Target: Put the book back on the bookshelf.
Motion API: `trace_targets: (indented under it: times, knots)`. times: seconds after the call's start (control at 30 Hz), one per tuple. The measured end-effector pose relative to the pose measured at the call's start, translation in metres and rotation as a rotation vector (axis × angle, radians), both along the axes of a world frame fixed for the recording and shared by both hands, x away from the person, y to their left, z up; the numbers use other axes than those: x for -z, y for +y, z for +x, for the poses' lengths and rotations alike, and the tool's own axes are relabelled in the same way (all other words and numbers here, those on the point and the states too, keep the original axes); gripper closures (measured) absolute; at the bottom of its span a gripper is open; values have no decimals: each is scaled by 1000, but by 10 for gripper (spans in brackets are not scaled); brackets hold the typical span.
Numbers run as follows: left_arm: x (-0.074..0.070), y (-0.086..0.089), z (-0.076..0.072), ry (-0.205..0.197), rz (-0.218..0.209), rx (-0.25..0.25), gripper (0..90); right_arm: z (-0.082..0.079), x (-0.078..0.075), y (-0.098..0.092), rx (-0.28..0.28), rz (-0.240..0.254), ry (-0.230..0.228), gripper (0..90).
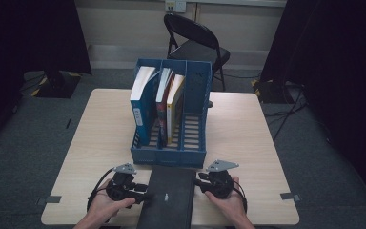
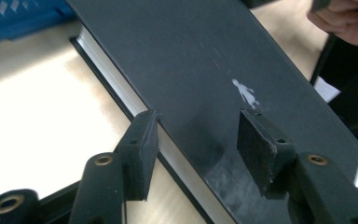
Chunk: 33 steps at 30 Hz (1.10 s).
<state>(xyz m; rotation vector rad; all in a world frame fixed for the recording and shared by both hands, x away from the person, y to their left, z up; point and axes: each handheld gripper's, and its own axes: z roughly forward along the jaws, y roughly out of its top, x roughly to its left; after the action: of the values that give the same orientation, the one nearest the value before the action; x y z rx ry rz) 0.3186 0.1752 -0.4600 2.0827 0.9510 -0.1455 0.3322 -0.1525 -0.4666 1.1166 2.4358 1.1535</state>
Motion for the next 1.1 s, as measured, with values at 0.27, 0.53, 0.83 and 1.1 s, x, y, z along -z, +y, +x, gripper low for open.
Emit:
trace_targets:
  times: [0.27, 0.53, 0.83, 1.1]
  knots:
    - [11, -5, 15, 59, -25, -23, 437, -13, 0, 0, -38, 15, 14, 654]
    - [9, -2, 9, 73, 2, -49, 455, -4, 0, 6, -47, 8, 5, 647]
    - [11, -5, 10, 65, 19, 7, 384, 0, 2, 8, -29, 6, -12, 623]
    - [17, -4, 12, 115, -30, -31, 343, -2, 2, 7, -24, 6, -16, 605]
